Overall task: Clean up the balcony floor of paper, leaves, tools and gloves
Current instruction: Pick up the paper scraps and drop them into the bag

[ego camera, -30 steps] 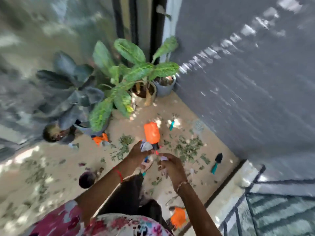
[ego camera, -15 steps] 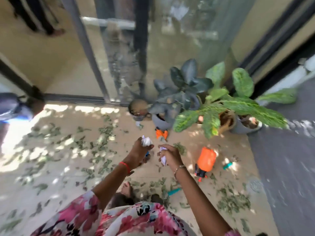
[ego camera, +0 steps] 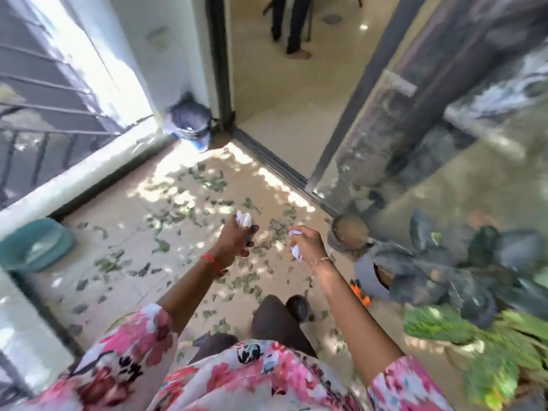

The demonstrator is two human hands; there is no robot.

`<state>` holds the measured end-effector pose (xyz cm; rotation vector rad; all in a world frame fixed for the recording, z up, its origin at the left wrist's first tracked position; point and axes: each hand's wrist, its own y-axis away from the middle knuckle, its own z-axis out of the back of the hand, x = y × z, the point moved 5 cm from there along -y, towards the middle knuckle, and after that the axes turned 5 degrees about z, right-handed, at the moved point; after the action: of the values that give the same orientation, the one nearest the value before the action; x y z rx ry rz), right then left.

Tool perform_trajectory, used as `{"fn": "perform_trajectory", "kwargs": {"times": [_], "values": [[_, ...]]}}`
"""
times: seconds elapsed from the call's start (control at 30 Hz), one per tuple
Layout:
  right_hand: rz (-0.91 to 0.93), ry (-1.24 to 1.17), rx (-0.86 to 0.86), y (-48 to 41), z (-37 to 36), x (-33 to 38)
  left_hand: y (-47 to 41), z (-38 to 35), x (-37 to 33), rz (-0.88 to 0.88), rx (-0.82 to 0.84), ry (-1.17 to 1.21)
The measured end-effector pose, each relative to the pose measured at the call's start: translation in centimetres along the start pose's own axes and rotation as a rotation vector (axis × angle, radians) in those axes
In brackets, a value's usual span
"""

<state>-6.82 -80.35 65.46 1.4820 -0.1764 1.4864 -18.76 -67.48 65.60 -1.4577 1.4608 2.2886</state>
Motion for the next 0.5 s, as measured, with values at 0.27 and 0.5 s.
{"fn": "perform_trajectory", "kwargs": {"times": [0.27,0.5], "values": [[0.023,0.166,0.221,-7.7,-10.0,7.0,-5.3,9.6,-1.5,0.039,-0.168,0.237],[-0.012,0.183,0.367,-17.0,-18.6,14.3,-13.1,16.8,-6.6,0.107,-0.287,0.344]]}}
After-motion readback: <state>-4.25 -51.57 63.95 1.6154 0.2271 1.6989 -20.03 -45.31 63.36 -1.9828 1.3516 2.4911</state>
